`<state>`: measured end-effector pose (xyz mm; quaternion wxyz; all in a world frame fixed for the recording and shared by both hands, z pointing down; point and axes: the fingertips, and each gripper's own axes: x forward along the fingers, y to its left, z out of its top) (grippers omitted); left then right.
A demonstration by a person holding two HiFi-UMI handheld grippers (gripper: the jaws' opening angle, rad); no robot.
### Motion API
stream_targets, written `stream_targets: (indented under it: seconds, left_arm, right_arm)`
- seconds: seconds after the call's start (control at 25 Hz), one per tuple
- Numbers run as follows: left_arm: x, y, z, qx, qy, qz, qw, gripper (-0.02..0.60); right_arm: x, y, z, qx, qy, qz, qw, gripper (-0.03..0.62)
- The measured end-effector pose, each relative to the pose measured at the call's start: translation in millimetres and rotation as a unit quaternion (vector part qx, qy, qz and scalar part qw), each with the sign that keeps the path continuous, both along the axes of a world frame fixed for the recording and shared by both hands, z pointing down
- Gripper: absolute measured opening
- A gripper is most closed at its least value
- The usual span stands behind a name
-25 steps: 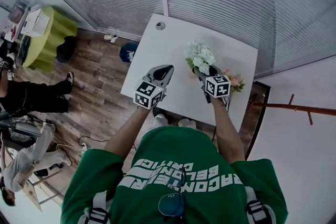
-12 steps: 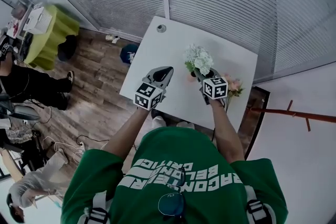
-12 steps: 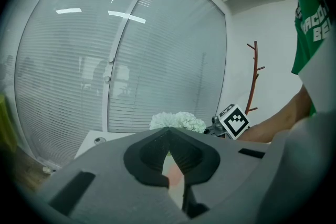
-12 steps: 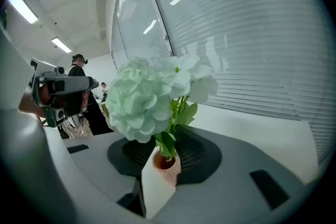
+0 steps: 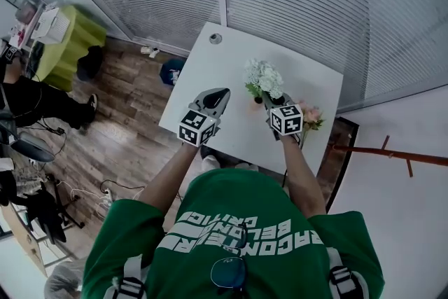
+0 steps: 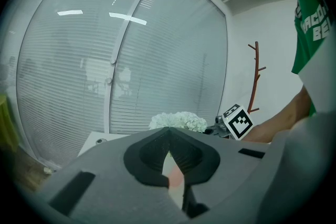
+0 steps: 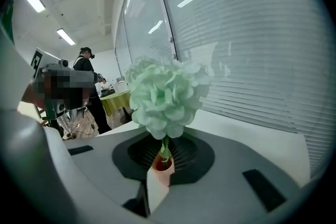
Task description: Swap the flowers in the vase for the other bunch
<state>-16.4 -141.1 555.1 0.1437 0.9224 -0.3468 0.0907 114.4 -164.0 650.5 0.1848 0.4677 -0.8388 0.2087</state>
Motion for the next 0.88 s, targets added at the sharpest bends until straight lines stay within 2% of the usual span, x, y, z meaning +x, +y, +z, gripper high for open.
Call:
stream_targets:
  seconds: [0.52,0.88]
  left_arm:
    - [0.6,-0.5,-7.6,0.004,0.005,0.008,0.9999,0.009]
    - [3.2,-2.8,-14.7,0.011,0.007,0.019,0.9997,0.009]
  right_arm:
    - [0.0,-4.3,-43.3,0.051,0.020,0.000,0.999,0.035]
    - [-1.8,-11.1,-87.8,0.094,0.010,0.007,0.996,0.035]
